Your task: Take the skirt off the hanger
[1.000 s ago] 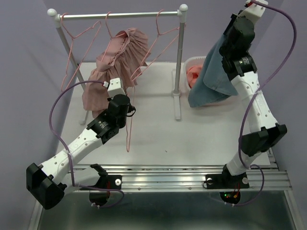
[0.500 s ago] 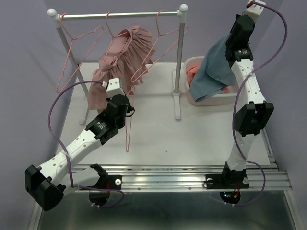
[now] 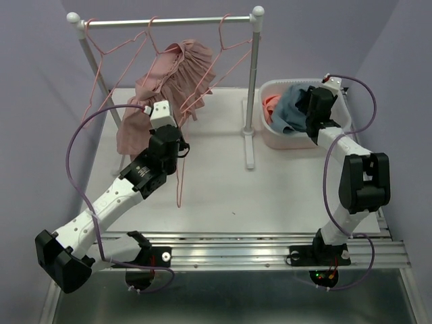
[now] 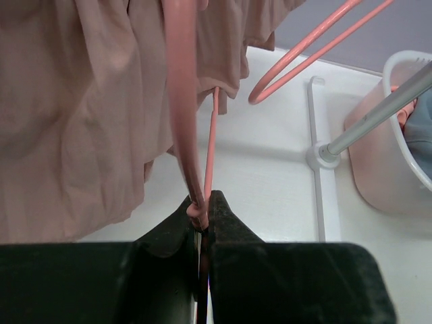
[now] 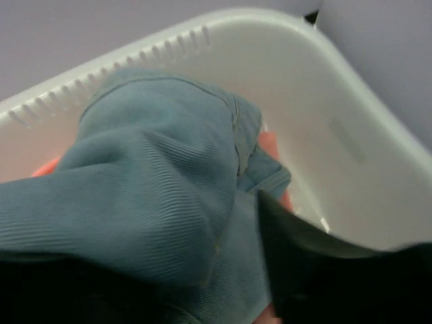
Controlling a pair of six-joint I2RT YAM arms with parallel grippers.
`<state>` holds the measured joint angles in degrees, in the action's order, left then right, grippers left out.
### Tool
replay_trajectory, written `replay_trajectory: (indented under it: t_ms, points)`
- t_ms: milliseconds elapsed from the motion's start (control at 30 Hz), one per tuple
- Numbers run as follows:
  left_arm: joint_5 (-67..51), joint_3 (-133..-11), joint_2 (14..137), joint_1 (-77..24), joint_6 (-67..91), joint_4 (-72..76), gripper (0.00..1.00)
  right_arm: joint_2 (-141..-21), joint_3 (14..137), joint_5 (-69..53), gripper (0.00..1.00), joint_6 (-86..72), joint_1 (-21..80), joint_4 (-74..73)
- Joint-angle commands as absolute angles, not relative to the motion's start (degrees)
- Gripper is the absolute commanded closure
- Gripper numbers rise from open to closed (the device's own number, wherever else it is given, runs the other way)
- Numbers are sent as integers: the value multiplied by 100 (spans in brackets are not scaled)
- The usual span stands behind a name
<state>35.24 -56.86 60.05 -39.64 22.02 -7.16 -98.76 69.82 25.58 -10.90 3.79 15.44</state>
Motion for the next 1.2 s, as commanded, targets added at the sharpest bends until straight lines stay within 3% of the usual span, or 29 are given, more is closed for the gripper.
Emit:
replay_trajectory:
  t_ms: [0, 67, 133, 333, 567, 767, 1000, 1167]
  points:
    - [3762, -6195, 6082, -3938, 1838, -369, 100, -10001, 7425, 2575, 20, -1301, 378, 881]
    - [3832, -6266, 6100, -3946, 1688, -378, 100, -10037, 7865, 2672, 7, -1257, 378, 468]
    - [3867, -6293, 6073, -3938, 1591, -430, 100, -9941, 8163, 2663, 0, -1266, 378, 27]
    - [3832, -6188, 5977, -3937, 1459, -633, 100, -9159, 8157, 2418, 0, -1257, 378, -404]
    - [3498, -6258, 5713, -3937, 888, -528, 100, -8080, 7744, 1075, 0, -1213, 378, -413]
    - [2937, -6231, 5458, -3937, 106, -70, 100, -7305, 7348, 668, 0, -1265, 378, -396]
    - [3085, -6477, 5589, -3902, -614, 263, 100, -6803, 7102, 299, 0, -1283, 378, -404]
    - [2480, -6925, 5966, -3552, -931, 448, 100, -6408, 6970, -191, 0, -1336, 378, -440]
